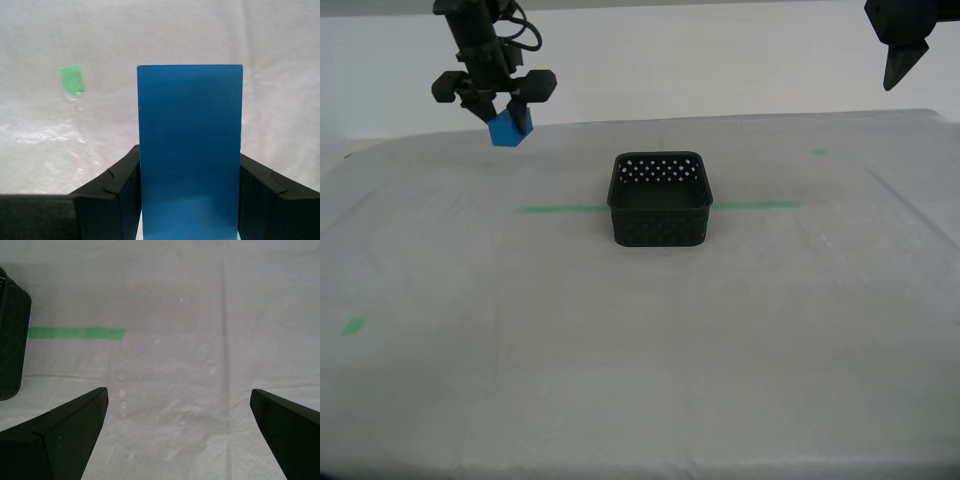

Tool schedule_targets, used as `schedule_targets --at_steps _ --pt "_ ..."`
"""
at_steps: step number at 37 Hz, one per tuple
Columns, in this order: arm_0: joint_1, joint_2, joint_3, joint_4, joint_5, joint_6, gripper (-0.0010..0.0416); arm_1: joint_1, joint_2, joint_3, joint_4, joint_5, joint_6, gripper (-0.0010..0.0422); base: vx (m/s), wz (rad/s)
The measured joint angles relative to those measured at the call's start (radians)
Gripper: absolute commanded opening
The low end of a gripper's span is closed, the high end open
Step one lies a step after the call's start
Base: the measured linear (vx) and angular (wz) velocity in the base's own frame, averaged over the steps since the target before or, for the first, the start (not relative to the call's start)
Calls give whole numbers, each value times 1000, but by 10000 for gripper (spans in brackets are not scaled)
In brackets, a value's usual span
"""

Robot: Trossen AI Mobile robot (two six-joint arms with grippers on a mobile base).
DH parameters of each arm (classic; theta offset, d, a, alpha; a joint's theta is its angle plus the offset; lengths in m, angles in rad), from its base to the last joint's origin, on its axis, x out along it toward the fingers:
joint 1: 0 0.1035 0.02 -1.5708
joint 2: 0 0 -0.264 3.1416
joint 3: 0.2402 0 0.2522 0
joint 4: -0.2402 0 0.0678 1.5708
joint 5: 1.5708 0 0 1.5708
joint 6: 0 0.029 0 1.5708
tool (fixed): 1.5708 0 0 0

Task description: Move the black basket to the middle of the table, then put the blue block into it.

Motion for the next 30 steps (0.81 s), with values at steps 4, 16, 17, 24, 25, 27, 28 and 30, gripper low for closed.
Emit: schedule_targets --at_steps 4,16,17,24,25,27,28,30 --pt "1 0 0 0 0 0 398 -31 -13 0 -22 0 0 -2 0 0" --pt "1 0 0 1 0 0 399 -145 -39 0 -38 -1 -18 -1 0 0" --pt "1 0 0 2 0 0 398 -153 -41 0 -38 -1 -26 -1 0 0" --pt "0 0 0 3 0 0 399 -214 -54 0 -39 -17 -95 -1 0 0" --pt "1 0 0 3 0 0 398 -224 -55 0 -37 -20 -108 -1 0 0" --pt "1 0 0 3 0 0 399 -241 -58 0 -39 -24 -129 -1 0 0" --pt "1 0 0 3 0 0 399 -250 -60 0 -39 -24 -138 -1 0 0" --pt "1 0 0 3 0 0 399 -269 -61 0 -39 -24 -158 -1 0 0"
